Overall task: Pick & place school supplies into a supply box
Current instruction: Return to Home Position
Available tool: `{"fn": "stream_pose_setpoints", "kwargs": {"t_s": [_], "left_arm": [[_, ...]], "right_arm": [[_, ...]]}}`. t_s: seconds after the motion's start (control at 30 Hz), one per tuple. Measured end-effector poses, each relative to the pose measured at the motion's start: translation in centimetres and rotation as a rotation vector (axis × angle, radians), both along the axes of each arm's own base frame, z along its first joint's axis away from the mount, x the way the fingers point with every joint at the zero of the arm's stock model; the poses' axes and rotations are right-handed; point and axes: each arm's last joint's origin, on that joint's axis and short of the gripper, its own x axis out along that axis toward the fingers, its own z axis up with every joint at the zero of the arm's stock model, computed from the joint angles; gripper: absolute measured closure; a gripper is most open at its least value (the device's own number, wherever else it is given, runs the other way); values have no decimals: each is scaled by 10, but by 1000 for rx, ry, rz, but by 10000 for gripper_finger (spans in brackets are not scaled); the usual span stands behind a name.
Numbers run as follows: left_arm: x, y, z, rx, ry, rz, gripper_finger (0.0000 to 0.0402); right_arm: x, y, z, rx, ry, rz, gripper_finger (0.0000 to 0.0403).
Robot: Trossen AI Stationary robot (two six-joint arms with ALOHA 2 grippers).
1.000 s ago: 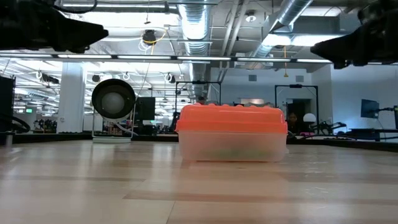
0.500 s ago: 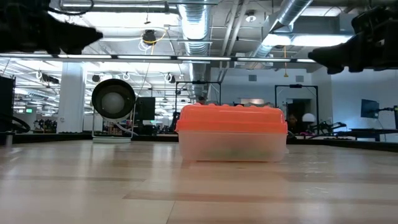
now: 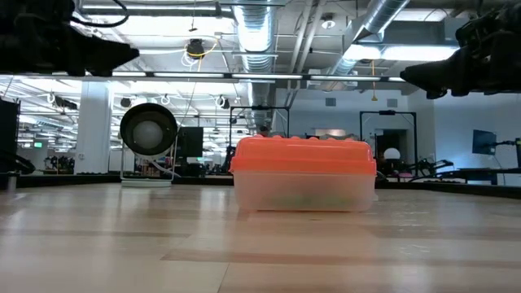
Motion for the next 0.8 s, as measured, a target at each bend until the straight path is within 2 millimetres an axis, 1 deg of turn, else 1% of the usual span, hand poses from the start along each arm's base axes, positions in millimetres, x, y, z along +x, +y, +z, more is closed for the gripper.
{"fn": "stream_pose_setpoints", "kwargs": {"t_s": [0.13, 0.33, 0.5, 0.63, 0.73, 0.8], "left_arm": [[0, 1, -3, -33, 28, 12, 240], [1, 2, -6, -62, 50, 23, 240], [1, 2, -6, -64, 49, 23, 240], [1, 2, -5, -71, 38, 22, 240], [0, 2, -5, -74, 37, 49, 240], [0, 3, -5, -77, 38, 67, 240]], "right_arm": [[0, 0, 0, 5, 0, -2, 305], [0, 1, 0, 105, -8, 12, 305], [2, 7, 0, 121, -6, 61, 305], [4, 13, -3, 134, 14, 26, 305], [5, 16, -5, 123, 32, -59, 305], [5, 18, -4, 98, 23, -59, 305]]}}
